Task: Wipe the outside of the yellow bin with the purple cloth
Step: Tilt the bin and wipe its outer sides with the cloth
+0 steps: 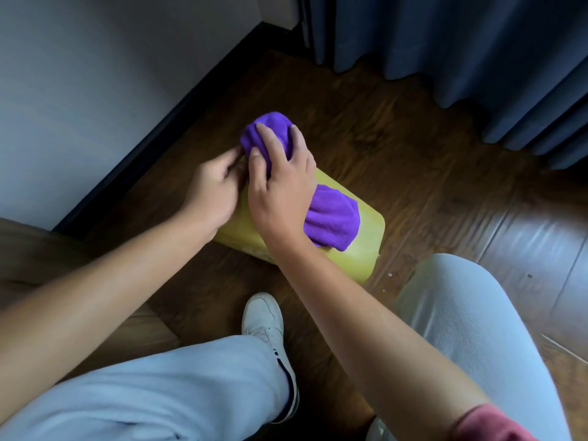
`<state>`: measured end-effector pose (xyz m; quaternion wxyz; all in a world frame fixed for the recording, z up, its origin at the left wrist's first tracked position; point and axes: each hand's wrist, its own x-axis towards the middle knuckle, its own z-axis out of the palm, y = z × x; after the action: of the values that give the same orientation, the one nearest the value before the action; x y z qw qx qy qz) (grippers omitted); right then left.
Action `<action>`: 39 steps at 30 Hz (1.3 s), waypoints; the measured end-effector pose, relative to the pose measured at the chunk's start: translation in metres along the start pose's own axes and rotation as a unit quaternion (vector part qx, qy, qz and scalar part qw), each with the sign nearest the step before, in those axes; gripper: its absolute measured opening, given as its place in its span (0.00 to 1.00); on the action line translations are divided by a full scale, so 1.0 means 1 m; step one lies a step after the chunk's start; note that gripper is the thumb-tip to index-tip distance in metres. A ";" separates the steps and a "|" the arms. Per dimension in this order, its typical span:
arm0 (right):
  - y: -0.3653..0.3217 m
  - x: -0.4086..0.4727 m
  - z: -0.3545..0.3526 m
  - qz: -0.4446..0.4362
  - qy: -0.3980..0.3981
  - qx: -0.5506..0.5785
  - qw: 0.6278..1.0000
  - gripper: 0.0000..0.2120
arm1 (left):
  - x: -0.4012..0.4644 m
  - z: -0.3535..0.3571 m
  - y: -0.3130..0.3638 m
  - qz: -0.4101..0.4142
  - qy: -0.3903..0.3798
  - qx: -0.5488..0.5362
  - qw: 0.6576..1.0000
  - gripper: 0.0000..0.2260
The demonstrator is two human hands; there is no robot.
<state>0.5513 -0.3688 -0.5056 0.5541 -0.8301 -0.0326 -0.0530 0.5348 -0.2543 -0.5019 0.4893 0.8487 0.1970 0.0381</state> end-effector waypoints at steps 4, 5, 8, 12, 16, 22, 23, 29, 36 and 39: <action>0.012 0.001 0.001 -0.021 0.004 -0.047 0.999 0.18 | -0.003 0.003 0.007 0.004 -0.012 0.013 1.000 0.15; 0.016 0.002 0.000 -0.028 0.003 -0.057 0.998 0.18 | -0.003 0.003 0.009 0.011 -0.012 0.022 1.000 0.16; 0.022 0.004 -0.004 -0.039 0.006 -0.073 0.997 0.19 | -0.004 0.007 0.013 0.026 -0.017 0.048 0.998 0.16; 0.033 0.003 -0.010 -0.047 -0.002 -0.097 0.994 0.20 | -0.005 0.009 0.016 0.024 -0.013 0.052 0.998 0.18; 0.060 -0.004 -0.024 -0.041 -0.006 -0.116 0.992 0.20 | -0.007 0.006 0.017 0.007 -0.016 0.053 0.998 0.19; 0.106 -0.019 -0.046 0.041 -0.003 -0.142 0.989 0.21 | -0.008 0.003 0.021 -0.029 -0.005 0.037 0.999 0.18; 0.112 -0.019 -0.050 0.056 -0.003 -0.150 0.987 0.21 | -0.008 0.003 0.022 -0.031 -0.004 0.035 0.999 0.18; 0.149 -0.016 -0.075 0.168 -0.006 -0.172 0.971 0.21 | -0.005 0.003 0.024 -0.051 -0.017 -0.004 0.999 0.17; 0.175 -0.026 -0.099 0.281 -0.020 -0.115 0.953 0.21 | -0.006 -0.003 0.020 -0.047 -0.038 -0.008 0.998 0.17; 0.173 -0.014 -0.110 0.301 -0.046 -0.150 0.940 0.21 | -0.007 -0.004 0.019 -0.047 -0.043 -0.007 0.998 0.16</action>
<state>0.5509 -0.5370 -0.6242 0.4107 -0.8763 0.2019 0.1508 0.5326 -0.2621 -0.4824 0.5041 0.8361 0.2153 -0.0197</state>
